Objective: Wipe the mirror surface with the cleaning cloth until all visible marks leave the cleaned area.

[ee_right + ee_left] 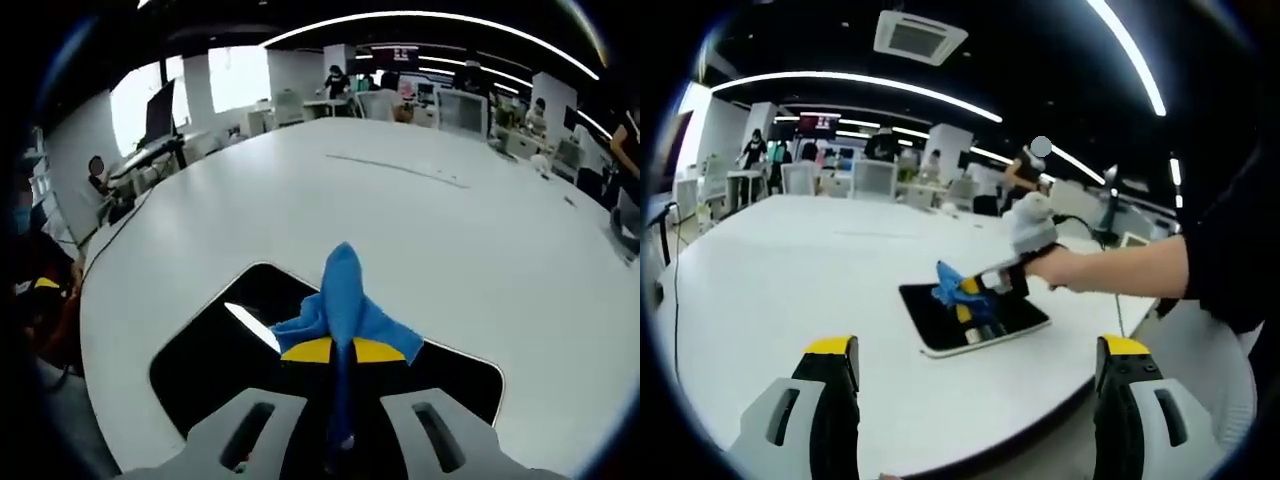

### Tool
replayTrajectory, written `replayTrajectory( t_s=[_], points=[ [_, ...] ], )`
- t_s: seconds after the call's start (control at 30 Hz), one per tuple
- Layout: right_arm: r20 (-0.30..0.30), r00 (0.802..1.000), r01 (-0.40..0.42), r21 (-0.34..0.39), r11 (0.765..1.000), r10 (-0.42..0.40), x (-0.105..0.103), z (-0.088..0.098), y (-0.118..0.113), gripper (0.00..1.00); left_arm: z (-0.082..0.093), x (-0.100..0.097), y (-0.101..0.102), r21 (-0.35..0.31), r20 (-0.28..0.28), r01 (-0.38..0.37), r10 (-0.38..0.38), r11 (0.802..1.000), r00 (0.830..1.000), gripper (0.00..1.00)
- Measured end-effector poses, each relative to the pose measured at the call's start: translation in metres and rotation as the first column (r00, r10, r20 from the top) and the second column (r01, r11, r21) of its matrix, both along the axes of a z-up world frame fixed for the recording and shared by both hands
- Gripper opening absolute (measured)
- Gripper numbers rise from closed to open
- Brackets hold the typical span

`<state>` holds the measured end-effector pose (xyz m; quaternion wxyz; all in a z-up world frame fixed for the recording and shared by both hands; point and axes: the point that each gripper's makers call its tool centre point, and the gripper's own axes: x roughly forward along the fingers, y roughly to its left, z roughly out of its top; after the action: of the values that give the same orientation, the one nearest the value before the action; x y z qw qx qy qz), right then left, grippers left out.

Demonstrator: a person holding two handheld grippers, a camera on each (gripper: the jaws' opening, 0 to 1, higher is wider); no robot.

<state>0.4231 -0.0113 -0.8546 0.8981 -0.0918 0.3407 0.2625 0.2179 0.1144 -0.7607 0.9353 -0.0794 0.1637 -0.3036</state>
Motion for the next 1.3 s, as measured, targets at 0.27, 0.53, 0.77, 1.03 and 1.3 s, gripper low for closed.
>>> replayTrajectory(
  t_s=[0.27, 0.53, 0.77, 1.03, 1.3],
  points=[
    [0.014, 1.000, 0.004, 0.004, 1.000, -0.004, 0.015, 0.001, -0.002, 0.00, 0.002, 0.001, 0.002, -0.014, 0.011, -0.015, 0.015, 1.000, 1.000, 0.99],
    [0.016, 1.000, 0.005, 0.016, 1.000, -0.005, 0.017, 0.003, -0.001, 0.00, 0.004, 0.002, 0.006, -0.024, 0.018, -0.043, 0.043, 0.999, 0.999, 0.99],
    [0.000, 1.000, 0.000, 0.028, 1.000, 0.000, 0.018, 0.002, -0.001, 0.00, 0.002, 0.001, 0.003, -0.014, 0.009, -0.023, 0.023, 1.000, 1.000, 0.99],
    [-0.004, 1.000, 0.000, 0.024, 1.000, 0.000, 0.015, 0.003, -0.004, 0.00, 0.002, 0.001, 0.003, -0.013, 0.009, -0.021, 0.021, 1.000, 1.000, 0.99],
    [-0.017, 1.000, 0.016, 0.023, 1.000, -0.015, 0.022, 0.002, -0.019, 0.00, 0.003, 0.002, 0.003, -0.013, 0.010, -0.021, 0.021, 1.000, 1.000, 0.99]
  ],
)
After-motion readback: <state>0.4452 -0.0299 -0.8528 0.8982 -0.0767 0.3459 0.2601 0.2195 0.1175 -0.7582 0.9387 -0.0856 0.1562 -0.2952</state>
